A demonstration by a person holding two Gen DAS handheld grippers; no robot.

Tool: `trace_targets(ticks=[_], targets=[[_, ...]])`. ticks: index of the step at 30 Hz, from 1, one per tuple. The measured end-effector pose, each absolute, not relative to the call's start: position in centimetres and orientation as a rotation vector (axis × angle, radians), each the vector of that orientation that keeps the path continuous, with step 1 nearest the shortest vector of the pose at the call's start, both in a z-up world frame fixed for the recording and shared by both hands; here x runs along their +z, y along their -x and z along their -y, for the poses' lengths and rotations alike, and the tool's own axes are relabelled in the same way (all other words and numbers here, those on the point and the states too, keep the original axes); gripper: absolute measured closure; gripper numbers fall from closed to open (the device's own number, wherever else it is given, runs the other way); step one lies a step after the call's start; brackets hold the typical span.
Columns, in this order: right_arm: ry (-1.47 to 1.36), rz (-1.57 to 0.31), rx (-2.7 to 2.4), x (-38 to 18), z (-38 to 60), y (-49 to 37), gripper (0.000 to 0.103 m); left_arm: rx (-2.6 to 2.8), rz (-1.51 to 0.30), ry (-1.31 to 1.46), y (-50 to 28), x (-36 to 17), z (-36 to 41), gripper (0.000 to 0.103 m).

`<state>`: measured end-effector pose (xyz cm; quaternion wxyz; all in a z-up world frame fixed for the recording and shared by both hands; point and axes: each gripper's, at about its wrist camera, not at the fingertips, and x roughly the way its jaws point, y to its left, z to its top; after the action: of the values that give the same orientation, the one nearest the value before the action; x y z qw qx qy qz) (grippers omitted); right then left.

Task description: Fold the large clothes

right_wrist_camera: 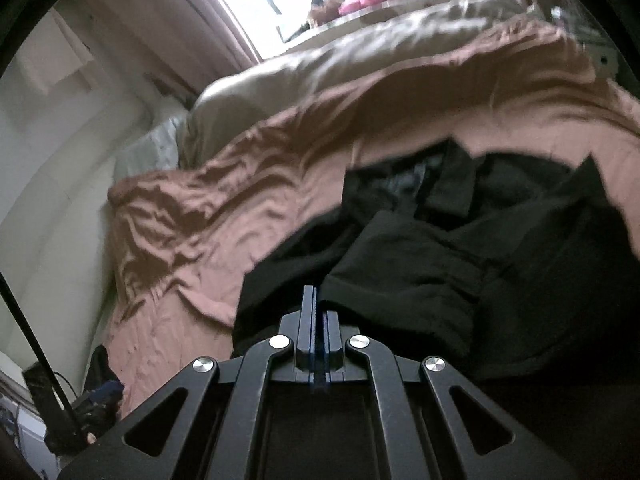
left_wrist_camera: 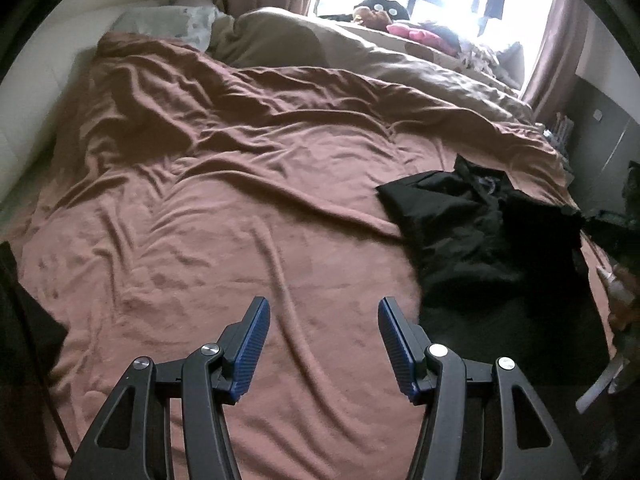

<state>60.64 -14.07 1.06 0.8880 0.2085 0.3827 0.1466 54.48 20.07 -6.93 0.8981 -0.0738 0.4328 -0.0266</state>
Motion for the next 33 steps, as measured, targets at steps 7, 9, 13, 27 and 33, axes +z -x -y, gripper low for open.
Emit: trace_targets(ticks=[7, 9, 13, 27, 33], targets=[[-0.597, -0.941, 0.4, -1.3, 14.3, -63.6, 0.037, -0.079, -0.884, 0.187, -54.1, -6.7, -20.2, 0.045], [-0.603, -0.923, 0.426, -0.6, 15.0, -63.4, 0.005, -0.101, -0.875, 0.186, -54.2, -6.5, -19.6, 0.045], [-0.546, -0.908, 0.462, 1.0, 17.0, -62.2, 0.005, -0.135, -0.859, 0.166, -54.8, -6.0, -17.3, 0.033], [-0.392, -0.806, 0.27, 4.3, 28.1, -58.4, 0.005, -0.292, -0.88, 0.12, -59.4, -7.0, -4.7, 0.031], [-0.355, -0.8, 0.187, 3.3, 31.4, -56.0, 0.029, -0.371, -0.91, 0.083, -61.4, -8.1, 2.3, 0.031]])
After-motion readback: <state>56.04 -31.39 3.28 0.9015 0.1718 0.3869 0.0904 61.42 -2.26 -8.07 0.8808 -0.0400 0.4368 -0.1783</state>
